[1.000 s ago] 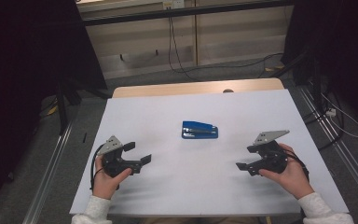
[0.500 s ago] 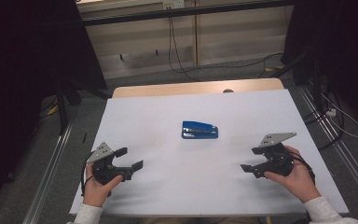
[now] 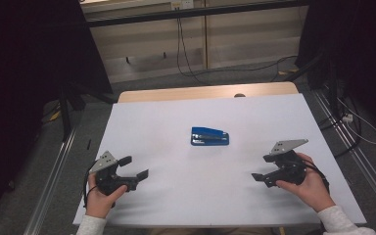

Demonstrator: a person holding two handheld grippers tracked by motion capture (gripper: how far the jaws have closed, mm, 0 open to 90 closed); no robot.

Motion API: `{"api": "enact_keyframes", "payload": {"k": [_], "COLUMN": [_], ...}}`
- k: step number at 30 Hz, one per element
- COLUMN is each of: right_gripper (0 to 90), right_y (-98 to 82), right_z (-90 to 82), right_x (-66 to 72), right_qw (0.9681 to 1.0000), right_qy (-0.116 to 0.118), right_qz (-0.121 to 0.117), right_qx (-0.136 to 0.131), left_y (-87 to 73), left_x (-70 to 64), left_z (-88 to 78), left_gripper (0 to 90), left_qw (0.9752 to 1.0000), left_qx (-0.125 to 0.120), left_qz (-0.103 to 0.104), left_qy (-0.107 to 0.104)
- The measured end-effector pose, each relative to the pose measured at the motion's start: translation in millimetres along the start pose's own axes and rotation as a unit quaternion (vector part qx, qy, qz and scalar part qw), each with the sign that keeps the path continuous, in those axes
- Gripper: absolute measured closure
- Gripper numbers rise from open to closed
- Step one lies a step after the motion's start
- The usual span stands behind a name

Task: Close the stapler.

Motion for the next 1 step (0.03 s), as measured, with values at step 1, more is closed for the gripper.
{"api": "enact_keyframes", "payload": {"k": [1], "right_gripper": [18.7], "right_y": [-0.1], "right_z": [0.2], "right_x": [-0.2], "right_qw": [1.0], "right_qy": [0.0], "right_qz": [0.001], "right_qx": [0.0], "left_y": [-0.7], "left_x": [-0.1], "left_z": [0.4], "left_gripper": [8.5], "left_qw": [1.0], "left_qx": [0.002], "left_qz": [0.0], "left_qy": [0.001]}}
Point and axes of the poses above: each handheld gripper's, and its own axes: z roughly forward along the jaws, y roughly out of its top, x roughly to its left, the point moved 9 cm from there along z, roughly forward along the jaws, and after that the axes turned 12 degrees about -z, right-handed, at the moved point
